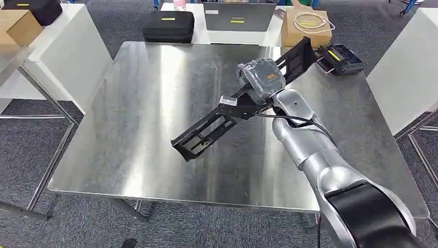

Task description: Take the parts from the cabinet and place them on the table.

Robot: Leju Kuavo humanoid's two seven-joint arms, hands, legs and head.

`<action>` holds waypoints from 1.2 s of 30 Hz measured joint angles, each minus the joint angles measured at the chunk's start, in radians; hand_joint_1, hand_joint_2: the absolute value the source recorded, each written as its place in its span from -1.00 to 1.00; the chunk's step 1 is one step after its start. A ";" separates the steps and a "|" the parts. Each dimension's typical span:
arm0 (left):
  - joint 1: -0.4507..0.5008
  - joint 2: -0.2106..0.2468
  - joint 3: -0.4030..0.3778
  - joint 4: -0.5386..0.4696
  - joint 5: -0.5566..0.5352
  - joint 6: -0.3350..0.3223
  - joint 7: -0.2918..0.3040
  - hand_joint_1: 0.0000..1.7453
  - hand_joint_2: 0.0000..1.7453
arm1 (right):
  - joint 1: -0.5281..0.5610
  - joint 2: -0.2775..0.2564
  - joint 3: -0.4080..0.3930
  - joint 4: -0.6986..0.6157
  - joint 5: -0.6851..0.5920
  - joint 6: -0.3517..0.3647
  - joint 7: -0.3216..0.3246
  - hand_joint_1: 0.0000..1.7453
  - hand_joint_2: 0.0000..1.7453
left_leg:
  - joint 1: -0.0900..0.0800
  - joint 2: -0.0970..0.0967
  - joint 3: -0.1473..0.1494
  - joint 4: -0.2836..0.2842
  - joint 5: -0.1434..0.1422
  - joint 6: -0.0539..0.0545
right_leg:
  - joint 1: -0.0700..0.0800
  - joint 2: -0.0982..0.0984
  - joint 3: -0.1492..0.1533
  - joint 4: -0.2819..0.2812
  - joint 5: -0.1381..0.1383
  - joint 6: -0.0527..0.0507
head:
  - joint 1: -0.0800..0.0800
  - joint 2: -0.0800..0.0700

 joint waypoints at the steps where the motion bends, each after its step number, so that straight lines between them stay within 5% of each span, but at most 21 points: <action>1: 0.004 -0.002 0.000 0.000 0.000 0.000 -0.002 -1.00 1.00 | 0.005 0.005 0.006 0.010 -0.006 -0.001 -0.002 1.00 1.00 | 0.003 -0.001 0.014 0.000 -0.008 -0.004 | -0.003 0.000 -0.031 0.008 -0.043 -0.002 | -0.002 0.000; 2: 0.008 -0.003 0.001 0.000 -0.001 0.000 -0.007 -1.00 1.00 | 0.010 0.006 0.008 0.016 -0.012 -0.005 -0.005 1.00 1.00 | 0.006 -0.005 0.028 0.001 -0.021 -0.008 | -0.008 -0.001 -0.046 -0.012 -0.056 0.009 | 0.000 0.000; 3: 0.012 -0.005 0.001 0.000 -0.001 0.000 -0.013 -1.00 1.00 | 0.012 0.007 0.009 0.019 -0.019 -0.008 -0.005 1.00 1.00 | 0.008 -0.007 0.043 0.001 -0.033 -0.014 | -0.011 -0.002 -0.048 -0.060 -0.038 0.024 | 0.000 0.000; 4: 0.014 -0.006 0.001 0.000 -0.001 0.000 -0.023 -1.00 1.00 | 0.012 0.009 0.011 0.025 -0.023 -0.019 -0.005 1.00 1.00 | 0.009 -0.009 0.056 0.001 -0.044 -0.020 | -0.015 -0.005 -0.044 -0.123 0.017 0.042 | 0.000 0.000; 6: 0.015 -0.008 0.002 0.002 -0.001 -0.001 -0.036 -1.00 1.00 | 0.013 0.008 0.013 0.046 -0.022 -0.043 0.004 1.00 1.00 | 0.003 -0.010 0.067 0.013 -0.071 -0.033 | -0.020 -0.013 -0.046 -0.276 0.189 0.074 | 0.002 0.000; 7: 0.014 -0.008 0.001 0.001 -0.001 -0.003 -0.043 -1.00 1.00 | 0.014 0.011 0.017 0.048 -0.016 -0.051 0.014 1.00 1.00 | 0.002 -0.012 0.063 0.014 -0.091 -0.041 | -0.020 -0.020 -0.025 -0.296 0.207 0.049 | 0.001 0.000; 8: 0.014 -0.009 0.002 0.001 -0.001 -0.004 -0.044 -1.00 1.00 | 0.021 0.015 0.021 0.050 -0.012 -0.057 0.019 1.00 1.00 | 0.002 -0.012 0.071 0.021 -0.097 -0.048 | -0.014 -0.012 -0.023 -0.307 0.215 0.037 | -0.005 0.000; 10: 0.016 -0.007 0.003 0.001 -0.001 -0.005 -0.046 -1.00 1.00 | 0.020 0.014 0.023 0.054 -0.014 -0.071 0.025 1.00 1.00 | 0.003 -0.012 0.084 0.037 -0.107 -0.059 | -0.036 -0.015 -0.005 -0.304 0.255 -0.002 | -0.003 0.000; 12: 0.014 -0.007 0.008 0.001 -0.001 -0.005 -0.048 -1.00 1.00 | 0.013 0.016 0.026 0.055 -0.014 -0.075 0.027 1.00 1.00 | 0.011 0.010 0.066 0.100 -0.138 -0.071 | -0.035 -0.015 0.012 -0.303 0.252 -0.020 | -0.004 0.000; 15: 0.013 -0.008 0.012 0.001 0.001 -0.011 -0.052 -1.00 1.00 | 0.011 0.022 0.030 0.059 -0.019 -0.088 0.040 1.00 1.00 | 0.030 0.014 -0.063 0.285 -0.225 -0.093 | -0.034 -0.011 0.016 -0.302 0.240 -0.028 | -0.005 0.000; 16: 0.015 -0.009 0.016 0.001 0.001 -0.011 -0.053 -1.00 1.00 | 0.014 0.022 0.030 0.062 -0.012 -0.092 0.049 1.00 1.00 | 0.037 0.015 -0.089 0.299 -0.231 -0.098 | -0.035 -0.010 0.018 -0.302 0.236 -0.026 | -0.005 0.000; 18: 0.015 -0.008 0.019 0.001 0.002 -0.011 -0.051 -1.00 1.00 | 0.022 0.020 0.031 0.071 -0.002 -0.106 0.055 1.00 1.00 | 0.052 0.020 -0.078 0.213 -0.150 -0.110 | -0.040 -0.008 0.027 -0.300 0.226 -0.017 | -0.005 0.000; 20: 0.015 -0.008 0.027 0.001 0.002 -0.011 -0.047 -1.00 1.00 | 0.028 0.019 0.031 0.078 -0.003 -0.122 0.059 1.00 1.00 | 0.062 0.025 -0.016 0.041 -0.028 -0.120 | -0.045 -0.008 0.040 -0.300 0.215 -0.004 | -0.005 0.000; 21: 0.015 -0.014 0.027 0.002 0.002 -0.011 -0.046 -1.00 1.00 | 0.029 0.019 0.030 0.083 -0.001 -0.128 0.066 1.00 1.00 | 0.056 0.020 -0.017 0.038 -0.042 -0.125 | -0.043 -0.008 0.045 -0.306 0.216 0.004 | -0.006 0.000; 22: 0.013 -0.011 0.028 0.002 0.002 -0.009 -0.045 -1.00 1.00 | 0.028 0.019 0.030 0.087 -0.002 -0.130 0.074 1.00 1.00 | 0.047 0.022 -0.024 0.033 -0.060 -0.110 | -0.041 -0.007 0.043 -0.308 0.218 0.009 | -0.007 0.000; 26: 0.012 -0.011 0.033 0.002 0.001 -0.013 -0.042 -1.00 1.00 | 0.032 0.013 0.031 0.096 0.002 -0.130 0.090 1.00 1.00 | 0.044 0.019 0.001 0.024 -0.036 -0.067 | -0.033 -0.009 0.043 -0.307 0.202 0.042 | -0.004 0.000; 29: 0.010 -0.011 0.034 0.002 0.001 -0.013 -0.042 -1.00 1.00 | 0.034 0.007 0.031 0.102 0.001 -0.129 0.090 1.00 1.00 | 0.028 0.020 0.006 0.025 -0.038 -0.047 | -0.030 -0.012 -0.049 -0.095 0.109 0.010 | -0.002 0.000; 31: 0.010 -0.011 0.034 0.002 0.001 -0.011 -0.040 -1.00 1.00 | 0.043 0.002 0.032 0.108 0.002 -0.127 0.090 1.00 1.00 | 0.021 0.017 0.008 0.025 -0.042 -0.041 | -0.023 -0.011 -0.121 0.037 0.077 0.008 | -0.001 0.000; 33: 0.010 -0.011 0.034 0.002 -0.001 -0.011 -0.036 -1.00 1.00 | 0.046 -0.001 0.034 0.113 0.003 -0.124 0.090 1.00 1.00 | 0.012 0.009 0.014 0.026 -0.046 -0.036 | -0.016 -0.011 -0.097 -0.024 0.115 0.018 | -0.001 0.000; 35: 0.010 -0.012 0.035 0.002 -0.002 -0.011 -0.033 -1.00 1.00 | 0.043 -0.004 0.035 0.113 0.001 -0.121 0.090 1.00 1.00 | 0.006 0.004 0.022 0.027 -0.053 -0.036 | -0.009 -0.011 -0.010 -0.210 0.189 0.020 | -0.001 0.000; 36: 0.010 -0.014 0.035 0.002 -0.002 -0.011 -0.033 -1.00 1.00 | 0.041 -0.005 0.035 0.113 0.001 -0.119 0.089 1.00 1.00 | 0.001 0.002 0.021 0.028 -0.058 -0.039 | -0.004 -0.011 0.028 -0.283 0.205 0.010 | -0.001 0.000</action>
